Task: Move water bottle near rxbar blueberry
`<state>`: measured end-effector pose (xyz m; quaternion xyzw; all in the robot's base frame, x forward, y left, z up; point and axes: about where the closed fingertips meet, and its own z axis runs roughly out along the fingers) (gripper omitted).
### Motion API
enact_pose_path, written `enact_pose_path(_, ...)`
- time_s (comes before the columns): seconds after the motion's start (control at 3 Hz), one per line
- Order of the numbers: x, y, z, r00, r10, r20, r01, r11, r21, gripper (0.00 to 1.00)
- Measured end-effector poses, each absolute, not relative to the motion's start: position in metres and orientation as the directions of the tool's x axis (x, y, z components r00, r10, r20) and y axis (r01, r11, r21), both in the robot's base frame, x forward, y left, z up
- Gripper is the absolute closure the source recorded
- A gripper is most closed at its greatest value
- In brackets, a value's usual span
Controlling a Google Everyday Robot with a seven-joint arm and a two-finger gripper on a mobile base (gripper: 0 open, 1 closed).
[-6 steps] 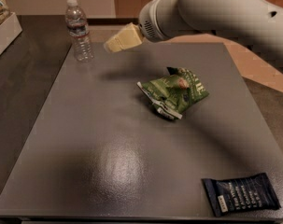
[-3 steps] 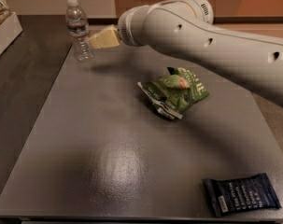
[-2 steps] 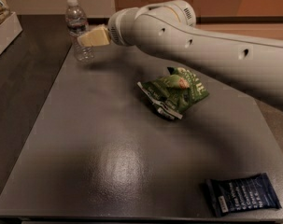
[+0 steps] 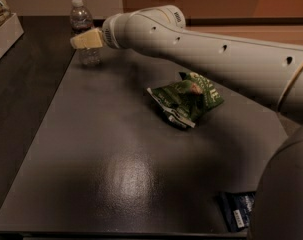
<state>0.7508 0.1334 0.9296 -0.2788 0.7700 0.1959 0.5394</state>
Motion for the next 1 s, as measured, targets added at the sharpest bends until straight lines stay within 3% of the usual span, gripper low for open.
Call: enact_pose_path(1.0,0.789,0.157,0.924,-0.307,-0.186,-0.933,-0.624,0.78,0.05,0.0)
